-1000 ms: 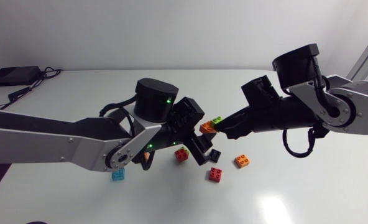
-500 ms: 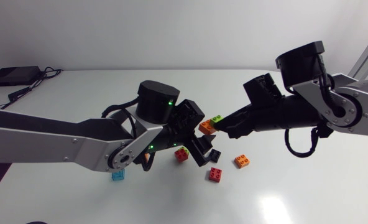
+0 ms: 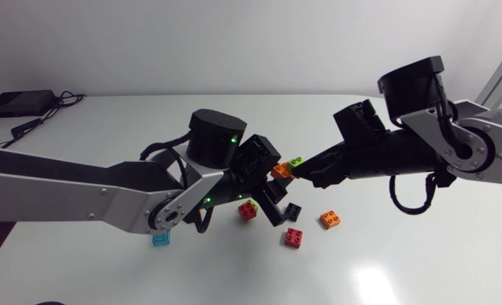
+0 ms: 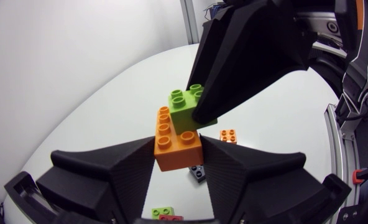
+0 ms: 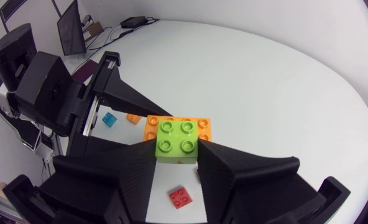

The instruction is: Separate the duplo bricks

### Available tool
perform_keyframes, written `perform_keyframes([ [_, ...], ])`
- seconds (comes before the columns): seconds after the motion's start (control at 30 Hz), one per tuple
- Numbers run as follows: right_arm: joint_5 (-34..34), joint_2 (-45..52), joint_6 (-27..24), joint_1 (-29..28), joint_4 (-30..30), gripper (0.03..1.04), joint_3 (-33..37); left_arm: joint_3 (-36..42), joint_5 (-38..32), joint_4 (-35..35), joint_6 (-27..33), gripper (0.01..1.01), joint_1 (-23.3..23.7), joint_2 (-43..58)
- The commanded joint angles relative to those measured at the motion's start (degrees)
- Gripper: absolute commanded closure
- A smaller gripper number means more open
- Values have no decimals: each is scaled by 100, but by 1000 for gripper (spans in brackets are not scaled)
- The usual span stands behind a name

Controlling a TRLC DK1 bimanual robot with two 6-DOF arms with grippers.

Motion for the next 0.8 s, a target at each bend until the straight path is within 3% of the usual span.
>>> perform_keyframes([
  [0.0, -80, -46, 73, -12, -135, 761, 41, 149, -30, 123, -113, 697, -15, 124],
  [0.77, -546, -160, 38, -452, -337, 761, 155, -220, -38, 184, 150, 698, 21, -96],
])
